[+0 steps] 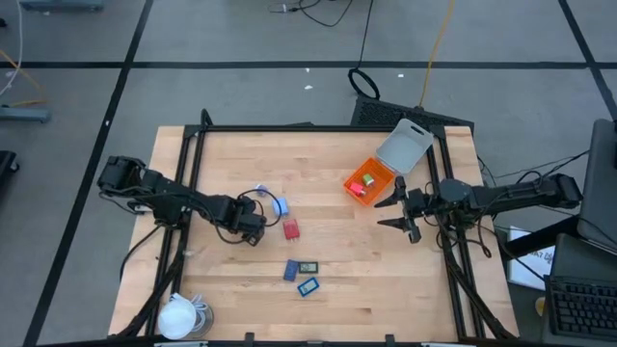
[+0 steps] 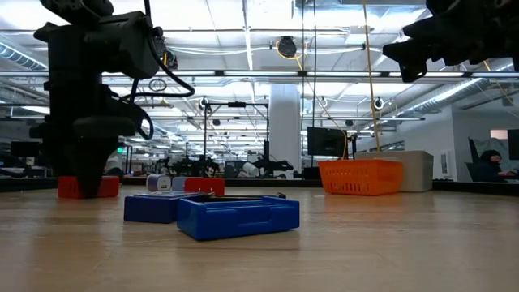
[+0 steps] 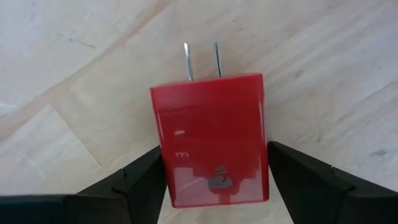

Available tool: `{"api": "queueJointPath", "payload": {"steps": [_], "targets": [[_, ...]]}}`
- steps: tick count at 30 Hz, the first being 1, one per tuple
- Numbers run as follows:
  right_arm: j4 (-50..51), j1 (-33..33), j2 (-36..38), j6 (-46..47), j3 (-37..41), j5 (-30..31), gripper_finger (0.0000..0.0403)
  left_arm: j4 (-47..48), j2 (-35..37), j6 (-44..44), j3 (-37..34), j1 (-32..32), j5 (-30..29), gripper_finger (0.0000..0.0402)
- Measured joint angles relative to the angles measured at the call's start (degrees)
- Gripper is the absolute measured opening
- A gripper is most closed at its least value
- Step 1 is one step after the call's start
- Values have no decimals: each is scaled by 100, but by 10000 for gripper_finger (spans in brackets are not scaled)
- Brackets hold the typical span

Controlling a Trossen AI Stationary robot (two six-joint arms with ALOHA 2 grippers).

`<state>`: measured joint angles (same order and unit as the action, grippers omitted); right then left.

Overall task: Pick & Place Office items
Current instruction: Put the left red charger adapter into the orange bin

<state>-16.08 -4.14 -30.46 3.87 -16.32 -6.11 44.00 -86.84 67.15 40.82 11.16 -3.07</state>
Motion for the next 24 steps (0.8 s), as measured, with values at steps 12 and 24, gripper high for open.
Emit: {"api": "queueJointPath", "payload": {"steps": [12, 24], "targets": [[0, 0, 0, 192, 0, 1, 210, -13, -3, -74, -2, 11, 95, 273], [2, 0, 0, 252, 0, 2, 210, -83, -3, 92, -4, 22, -215, 273]]}}
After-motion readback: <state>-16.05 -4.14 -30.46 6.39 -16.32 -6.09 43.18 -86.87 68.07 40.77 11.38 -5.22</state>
